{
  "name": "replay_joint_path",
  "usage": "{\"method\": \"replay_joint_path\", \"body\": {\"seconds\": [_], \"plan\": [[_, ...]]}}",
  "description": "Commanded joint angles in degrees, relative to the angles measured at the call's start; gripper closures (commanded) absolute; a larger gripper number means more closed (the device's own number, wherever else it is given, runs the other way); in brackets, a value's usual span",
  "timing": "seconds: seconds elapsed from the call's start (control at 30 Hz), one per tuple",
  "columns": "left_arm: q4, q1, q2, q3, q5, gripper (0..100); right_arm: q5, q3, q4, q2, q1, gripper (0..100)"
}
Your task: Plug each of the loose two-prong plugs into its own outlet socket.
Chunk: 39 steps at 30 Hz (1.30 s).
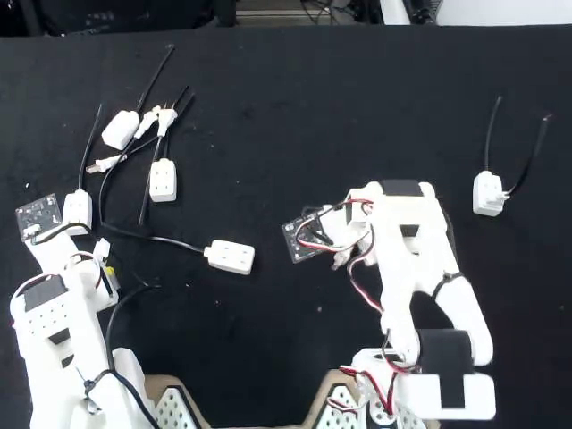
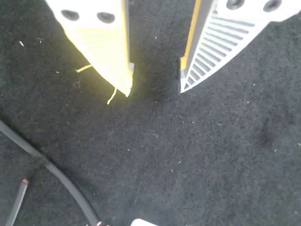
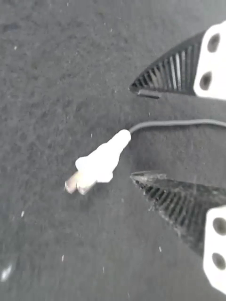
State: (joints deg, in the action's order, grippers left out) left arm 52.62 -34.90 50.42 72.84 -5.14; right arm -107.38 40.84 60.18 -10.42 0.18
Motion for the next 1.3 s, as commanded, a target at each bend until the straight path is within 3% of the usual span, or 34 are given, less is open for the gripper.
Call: {"method": "replay_joint_path", "body": {"seconds": [0.0, 0.13, 0.4, 0.5, 0.6, 0.77, 0.87, 1.03, 1.1, 1.17, 1.27], "plan": [[-0.3, -0.4, 1.0, -0.3, 0.3, 83, -0.9, 0.0, -4.7, 2.2, -1.2, 79.2], [-0.3, -0.4, 1.0, -0.3, 0.3, 83, -4.9, 1.9, -4.1, 3.7, -1.4, 81.0], [-0.3, -0.4, 1.0, -0.4, 0.3, 83, -4.8, 3.5, -4.1, 3.7, -5.7, 81.2], [-0.3, -0.4, 1.0, -0.3, 0.3, 83, -2.0, 3.8, -5.5, 4.5, -7.4, 86.4], [-0.3, -0.4, 1.0, -0.3, 0.3, 83, 3.1, 3.3, -9.6, 5.6, -6.8, 99.5], [-0.3, -0.4, 1.0, -0.3, 0.3, 83, 8.7, 2.4, -10.3, 3.8, -2.2, 98.8], [-0.3, -0.4, 1.0, -0.3, 0.3, 83, 18.4, 2.2, -6.2, 0.7, -2.6, 98.8], [-0.3, -0.4, 1.0, -0.3, 0.3, 83, 49.0, 2.0, 0.5, -4.7, -8.0, 98.8], [-0.3, -0.4, 1.0, -0.3, 0.3, 83, 57.8, 2.4, 0.3, -5.4, -9.2, 98.8], [-0.3, -0.4, 1.0, -0.3, 0.3, 83, 63.1, 2.6, -0.5, -4.4, -10.3, 98.7], [1.4, -0.5, 1.0, -0.8, 0.2, 83, 64.5, 2.4, -3.1, -0.7, -10.6, 98.5]]}}
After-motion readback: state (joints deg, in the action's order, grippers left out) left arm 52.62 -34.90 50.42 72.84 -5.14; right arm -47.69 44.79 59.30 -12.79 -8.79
